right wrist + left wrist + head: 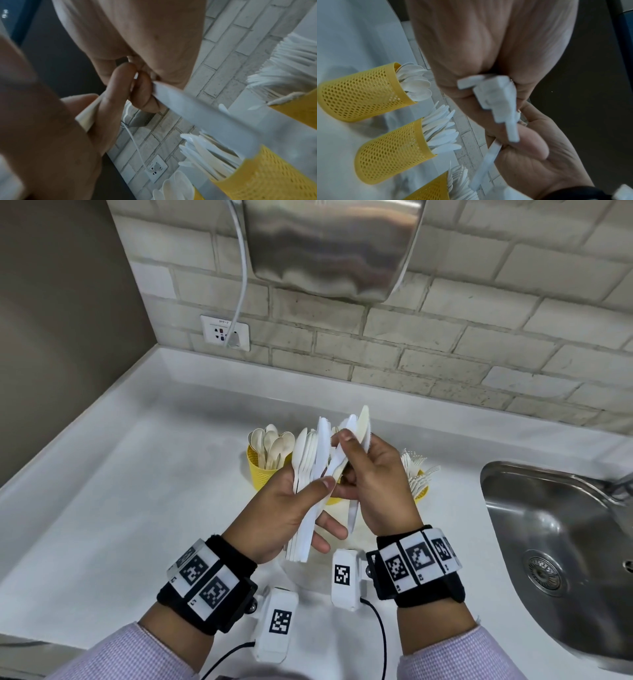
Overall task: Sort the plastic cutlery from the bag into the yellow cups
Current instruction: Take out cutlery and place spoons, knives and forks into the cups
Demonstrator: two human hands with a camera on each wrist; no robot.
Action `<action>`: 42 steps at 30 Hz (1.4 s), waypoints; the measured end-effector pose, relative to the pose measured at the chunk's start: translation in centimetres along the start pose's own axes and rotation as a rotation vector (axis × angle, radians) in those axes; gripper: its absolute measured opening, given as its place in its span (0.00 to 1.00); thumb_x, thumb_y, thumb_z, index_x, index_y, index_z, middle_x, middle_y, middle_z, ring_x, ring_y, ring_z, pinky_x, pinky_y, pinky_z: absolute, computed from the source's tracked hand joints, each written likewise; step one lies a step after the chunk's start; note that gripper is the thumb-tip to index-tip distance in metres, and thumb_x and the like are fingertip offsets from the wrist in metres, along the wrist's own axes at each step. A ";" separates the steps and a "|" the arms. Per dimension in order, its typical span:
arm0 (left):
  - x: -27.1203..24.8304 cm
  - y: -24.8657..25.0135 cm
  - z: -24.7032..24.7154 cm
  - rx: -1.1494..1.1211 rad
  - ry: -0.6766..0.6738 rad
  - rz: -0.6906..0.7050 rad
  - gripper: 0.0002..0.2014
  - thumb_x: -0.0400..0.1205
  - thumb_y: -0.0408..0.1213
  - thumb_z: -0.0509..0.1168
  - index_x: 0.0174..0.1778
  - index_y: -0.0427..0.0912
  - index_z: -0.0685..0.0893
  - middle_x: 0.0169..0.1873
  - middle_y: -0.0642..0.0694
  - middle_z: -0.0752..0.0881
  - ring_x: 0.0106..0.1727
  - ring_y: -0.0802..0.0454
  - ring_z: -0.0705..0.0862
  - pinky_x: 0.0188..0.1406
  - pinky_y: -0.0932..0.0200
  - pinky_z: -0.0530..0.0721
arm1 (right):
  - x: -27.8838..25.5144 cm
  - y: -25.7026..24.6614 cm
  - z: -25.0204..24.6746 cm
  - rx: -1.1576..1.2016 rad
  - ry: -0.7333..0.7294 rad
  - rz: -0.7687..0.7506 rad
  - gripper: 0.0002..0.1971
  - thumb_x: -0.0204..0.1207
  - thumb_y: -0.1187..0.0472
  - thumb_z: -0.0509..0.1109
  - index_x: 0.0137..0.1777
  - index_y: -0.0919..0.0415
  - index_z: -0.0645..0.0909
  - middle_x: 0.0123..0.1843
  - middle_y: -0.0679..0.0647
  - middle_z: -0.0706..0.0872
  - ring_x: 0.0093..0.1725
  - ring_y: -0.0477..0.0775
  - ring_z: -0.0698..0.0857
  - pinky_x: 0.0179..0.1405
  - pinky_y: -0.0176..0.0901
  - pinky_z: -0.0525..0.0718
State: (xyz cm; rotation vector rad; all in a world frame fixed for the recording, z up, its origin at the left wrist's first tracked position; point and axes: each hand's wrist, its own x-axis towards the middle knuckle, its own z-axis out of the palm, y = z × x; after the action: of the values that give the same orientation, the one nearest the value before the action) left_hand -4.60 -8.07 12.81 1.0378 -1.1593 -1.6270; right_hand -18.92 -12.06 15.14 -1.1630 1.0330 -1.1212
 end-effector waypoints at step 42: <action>0.1 -0.4 -0.1 0.005 -0.037 0.059 0.19 0.88 0.48 0.61 0.63 0.35 0.80 0.39 0.33 0.90 0.14 0.48 0.73 0.18 0.61 0.77 | 1.0 0.5 -0.5 0.184 0.068 -0.008 0.11 0.92 0.58 0.59 0.47 0.61 0.74 0.31 0.60 0.71 0.23 0.54 0.67 0.24 0.44 0.66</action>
State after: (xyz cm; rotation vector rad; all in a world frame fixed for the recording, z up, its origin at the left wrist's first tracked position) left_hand -4.59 -8.08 12.35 0.9709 -1.2082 -1.6036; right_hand -19.24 -13.07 14.57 -0.9894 0.9556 -1.2420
